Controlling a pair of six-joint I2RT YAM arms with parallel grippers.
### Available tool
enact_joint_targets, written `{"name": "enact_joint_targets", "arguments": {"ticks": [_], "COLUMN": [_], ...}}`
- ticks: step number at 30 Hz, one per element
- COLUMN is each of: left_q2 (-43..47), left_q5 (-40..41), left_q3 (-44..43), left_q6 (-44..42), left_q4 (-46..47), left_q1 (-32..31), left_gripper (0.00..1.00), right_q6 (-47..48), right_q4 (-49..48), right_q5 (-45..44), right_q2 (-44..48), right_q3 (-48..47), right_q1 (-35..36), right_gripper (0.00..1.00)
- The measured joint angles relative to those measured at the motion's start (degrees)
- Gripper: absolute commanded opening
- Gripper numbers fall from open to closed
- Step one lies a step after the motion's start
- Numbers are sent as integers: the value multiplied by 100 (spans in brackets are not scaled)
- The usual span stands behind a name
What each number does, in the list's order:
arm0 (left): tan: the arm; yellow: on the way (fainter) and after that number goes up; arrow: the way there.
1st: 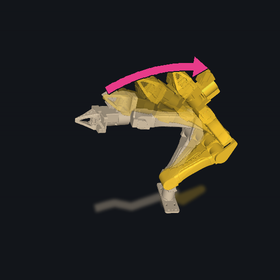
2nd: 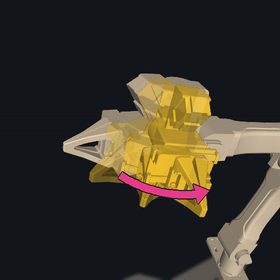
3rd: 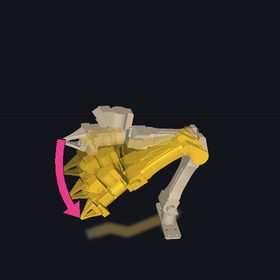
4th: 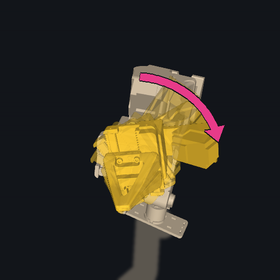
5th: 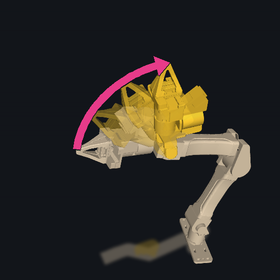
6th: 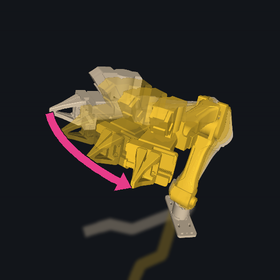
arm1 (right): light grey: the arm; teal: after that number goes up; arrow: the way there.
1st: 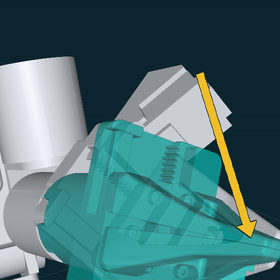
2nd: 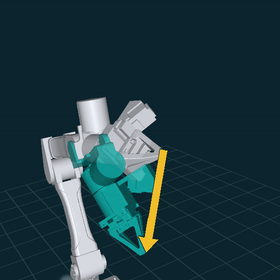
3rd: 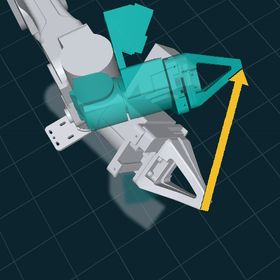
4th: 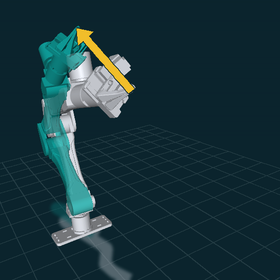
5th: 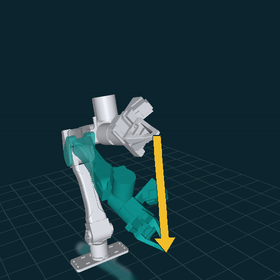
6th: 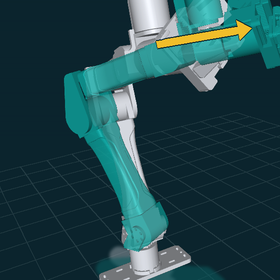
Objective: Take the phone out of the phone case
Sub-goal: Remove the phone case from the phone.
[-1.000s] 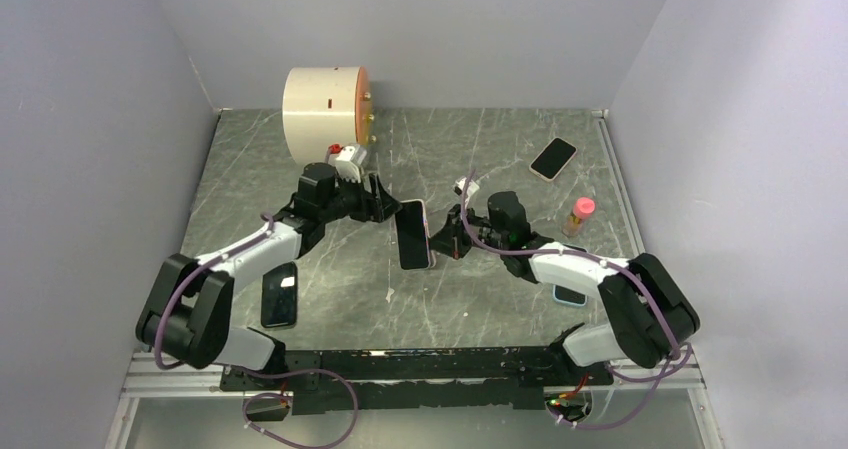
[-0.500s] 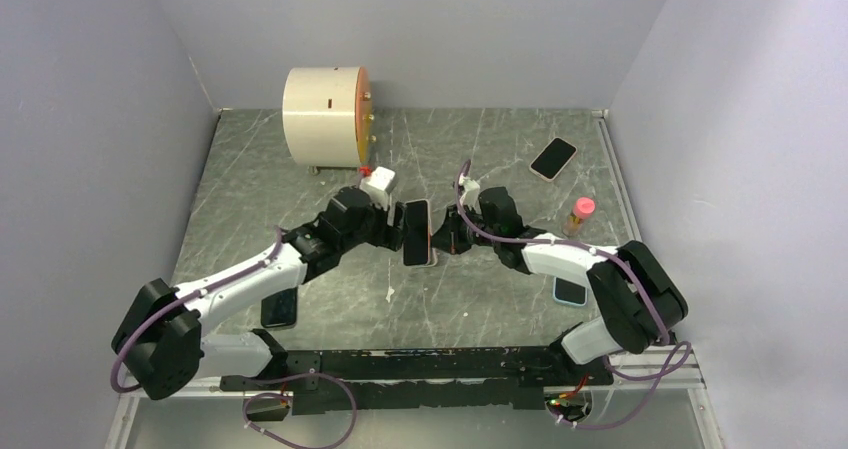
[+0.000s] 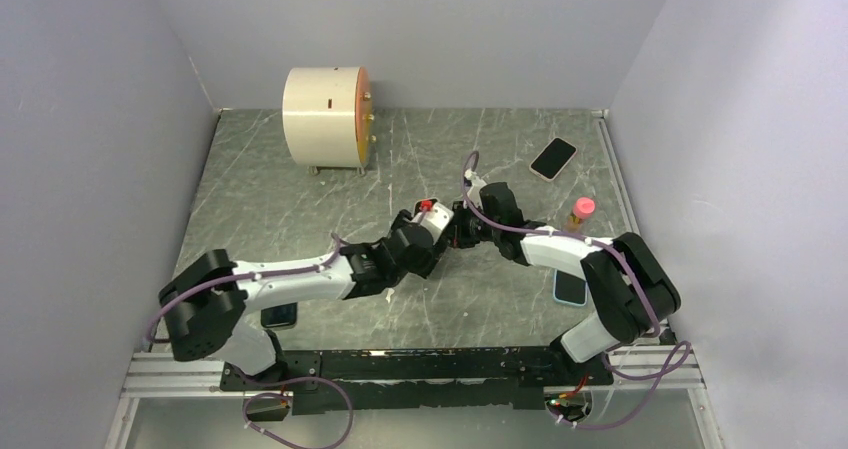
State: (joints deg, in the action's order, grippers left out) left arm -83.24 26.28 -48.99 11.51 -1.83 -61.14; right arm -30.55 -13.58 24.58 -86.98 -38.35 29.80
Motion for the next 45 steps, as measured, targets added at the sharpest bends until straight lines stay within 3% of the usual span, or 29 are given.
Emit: {"name": "enact_joint_targets", "arguments": {"ticks": [6, 18, 31, 37, 42, 45], "left_q2": [-638, -1344, -1663, -2004, -2011, -2009], "left_q5": [728, 1370, 1797, 2039, 2149, 2188], "left_q3": [-339, -535, -588, -752, -750, -748], "left_q6": [-258, -483, -483, -476, -490, -490], "left_q4": [98, 302, 387, 442, 424, 413], "left_q1": [-361, -501, -531, -531, -538, -538], "left_gripper": [70, 51, 48, 30, 5, 3], "right_q6": [-101, -170, -317, -404, -522, -610], "right_q4": [70, 74, 17, 4, -11, 28], "right_q5": [15, 111, 197, 157, 129, 79], "right_q2": [-46, -111, -221, -254, -254, -260], "right_q3": [-26, -70, -116, -116, -116, -116], "right_q1": [-9, -39, -63, -105, -111, -111], "right_gripper": [0, 0, 0, 0, 0, 0]}}
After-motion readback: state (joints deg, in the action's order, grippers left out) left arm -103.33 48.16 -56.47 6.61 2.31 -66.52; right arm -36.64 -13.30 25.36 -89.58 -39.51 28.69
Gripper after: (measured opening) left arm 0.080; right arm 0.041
